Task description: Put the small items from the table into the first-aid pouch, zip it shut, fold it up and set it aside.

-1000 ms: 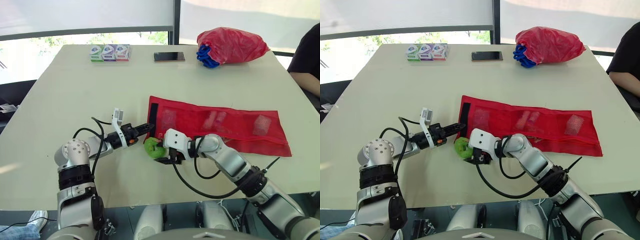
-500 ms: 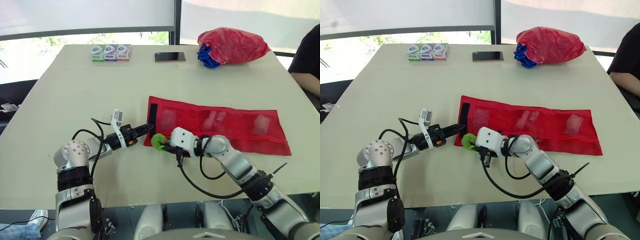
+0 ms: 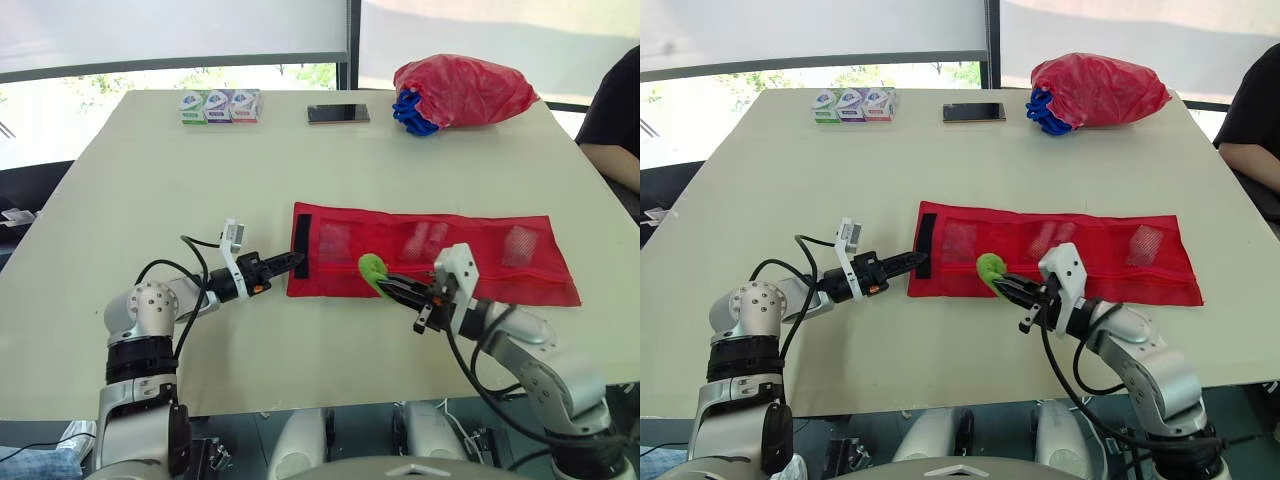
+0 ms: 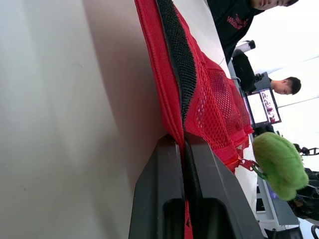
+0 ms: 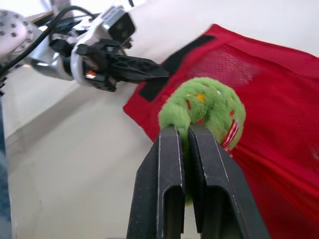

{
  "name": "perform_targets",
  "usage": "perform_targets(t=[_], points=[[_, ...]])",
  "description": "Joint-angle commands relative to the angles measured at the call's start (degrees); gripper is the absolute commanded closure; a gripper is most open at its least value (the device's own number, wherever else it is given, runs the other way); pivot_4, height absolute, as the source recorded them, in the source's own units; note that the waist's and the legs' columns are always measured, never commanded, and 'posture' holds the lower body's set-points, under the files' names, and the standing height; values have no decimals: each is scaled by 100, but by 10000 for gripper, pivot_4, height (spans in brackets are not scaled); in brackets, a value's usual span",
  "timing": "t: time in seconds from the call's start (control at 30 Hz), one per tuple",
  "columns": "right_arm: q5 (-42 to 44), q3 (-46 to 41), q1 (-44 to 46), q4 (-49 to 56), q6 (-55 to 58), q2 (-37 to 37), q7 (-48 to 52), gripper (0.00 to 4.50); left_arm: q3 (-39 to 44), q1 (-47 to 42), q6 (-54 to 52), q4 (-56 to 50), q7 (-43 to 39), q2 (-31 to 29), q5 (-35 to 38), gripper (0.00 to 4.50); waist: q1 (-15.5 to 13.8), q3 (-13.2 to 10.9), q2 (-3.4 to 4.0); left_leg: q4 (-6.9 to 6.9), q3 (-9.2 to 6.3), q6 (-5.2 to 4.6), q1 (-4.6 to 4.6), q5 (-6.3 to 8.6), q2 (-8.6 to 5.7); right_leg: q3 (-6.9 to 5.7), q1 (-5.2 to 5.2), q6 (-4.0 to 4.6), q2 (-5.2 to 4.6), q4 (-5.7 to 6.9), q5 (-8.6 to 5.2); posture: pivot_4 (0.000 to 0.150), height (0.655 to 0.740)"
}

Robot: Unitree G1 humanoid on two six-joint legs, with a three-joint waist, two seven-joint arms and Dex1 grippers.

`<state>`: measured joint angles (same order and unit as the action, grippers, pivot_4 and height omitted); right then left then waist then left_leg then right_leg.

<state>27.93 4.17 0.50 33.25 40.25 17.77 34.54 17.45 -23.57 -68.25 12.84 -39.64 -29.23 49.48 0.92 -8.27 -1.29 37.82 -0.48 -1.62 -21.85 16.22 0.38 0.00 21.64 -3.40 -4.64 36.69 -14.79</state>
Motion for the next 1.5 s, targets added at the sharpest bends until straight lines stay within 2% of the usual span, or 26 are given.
perform_targets(t=[0.03, 0.43, 0.57, 0.77, 1.07, 1.5], points=[[195, -409, -252, 332, -125, 2, -250, 44313, 68, 124, 147, 184, 95, -169, -257, 45000, -11, 1, 1, -1, 0, 0, 0, 0, 0, 0, 0, 0, 0, 0, 0, 1500, 7400], [730, -2104, -1426, 388, -492, 425, -432, 44313, 69, 74, 393, 418, 64, -297, -336, 45000, 4, 2, 3, -6, 3, -3, 3, 1, 2, 1, -2, 0, 6, -2, -1, 1500, 7400], [678, -3012, -1757, -44, -830, 620, -491, 44313, 43, 65, 464, 487, 61, -286, -357, 45000, -18, 2, 3, -7, 3, -4, 2, 2, 1, 1, -2, 0, 5, -5, -1, 1500, 7400], [382, -3782, -1778, -897, -1352, 875, -631, 44313, -6, 40, 551, 597, -8, -307, -409, 45000, -19, 10, 22, -9, 6, -5, 5, 2, 2, 2, -4, 0, 7, -5, -2, 1500, 7400], [-386, -4271, -1587, -1944, -1708, 1207, -1419, 44313, -43, 2, 673, 760, -112, -362, -479, 45000, -9, 28, 51, -19, 18, -6, 12, 1, 1, 15, -9, 0, 10, -5, -2, 1500, 7400], [-651, -4395, -1376, -2010, -1911, 1197, -1907, 44313, 41, 223, 687, 659, -149, -490, -460, 45000, 5, 32, 58, -26, 23, -6, 12, 1, 1, 23, -7, 0, 10, -9, -2, 1500, 7400]])
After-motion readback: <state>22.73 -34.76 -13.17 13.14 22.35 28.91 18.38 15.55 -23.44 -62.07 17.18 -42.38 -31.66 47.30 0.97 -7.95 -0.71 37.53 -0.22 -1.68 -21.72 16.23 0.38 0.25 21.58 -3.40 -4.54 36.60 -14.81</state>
